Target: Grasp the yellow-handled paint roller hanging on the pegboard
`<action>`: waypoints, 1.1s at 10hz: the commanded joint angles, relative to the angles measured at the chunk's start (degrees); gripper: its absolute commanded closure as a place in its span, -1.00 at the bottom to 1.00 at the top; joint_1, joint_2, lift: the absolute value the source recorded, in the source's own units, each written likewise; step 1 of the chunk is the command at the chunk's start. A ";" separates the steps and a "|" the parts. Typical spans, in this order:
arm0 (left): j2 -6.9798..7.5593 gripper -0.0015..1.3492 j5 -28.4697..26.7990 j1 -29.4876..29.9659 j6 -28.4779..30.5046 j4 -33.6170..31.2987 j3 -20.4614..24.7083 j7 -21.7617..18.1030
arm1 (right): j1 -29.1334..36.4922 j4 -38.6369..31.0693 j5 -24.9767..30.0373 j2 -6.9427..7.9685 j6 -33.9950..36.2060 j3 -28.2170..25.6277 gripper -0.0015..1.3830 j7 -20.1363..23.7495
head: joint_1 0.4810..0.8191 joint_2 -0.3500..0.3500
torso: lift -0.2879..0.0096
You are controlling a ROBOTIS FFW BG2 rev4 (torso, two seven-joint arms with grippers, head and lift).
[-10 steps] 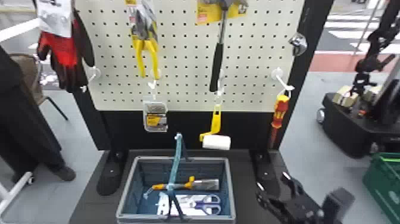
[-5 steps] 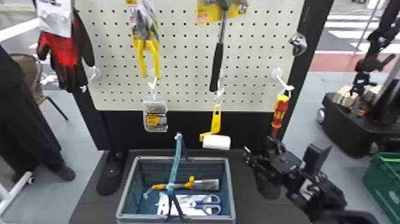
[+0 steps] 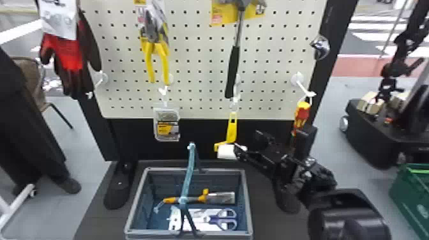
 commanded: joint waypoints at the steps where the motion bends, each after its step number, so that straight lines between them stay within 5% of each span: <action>1: 0.14 -0.75 0.11 -0.38 0.01 0.35 -0.23 0.00 | -3.74 2.39 -2.02 -1.10 0.00 3.91 -0.55 -0.12 | -0.60 0.00 | 0.26; 4: 0.41 -0.75 0.20 -0.75 0.19 0.63 -0.49 0.00 | -6.57 2.39 -3.42 -1.72 0.70 6.63 -0.50 -0.65 | -0.60 0.00 | 0.26; 9: 0.93 -0.75 0.90 -0.75 -0.16 0.63 -0.93 0.44 | -4.36 0.84 -3.42 -1.72 1.85 5.84 0.67 -0.65 | -0.60 0.00 | 0.26; 11: 1.37 -0.75 1.16 -1.00 -0.16 0.63 -1.37 0.88 | -4.11 0.00 -2.72 -1.54 1.85 5.40 0.86 -0.74 | -0.60 0.00 | 0.26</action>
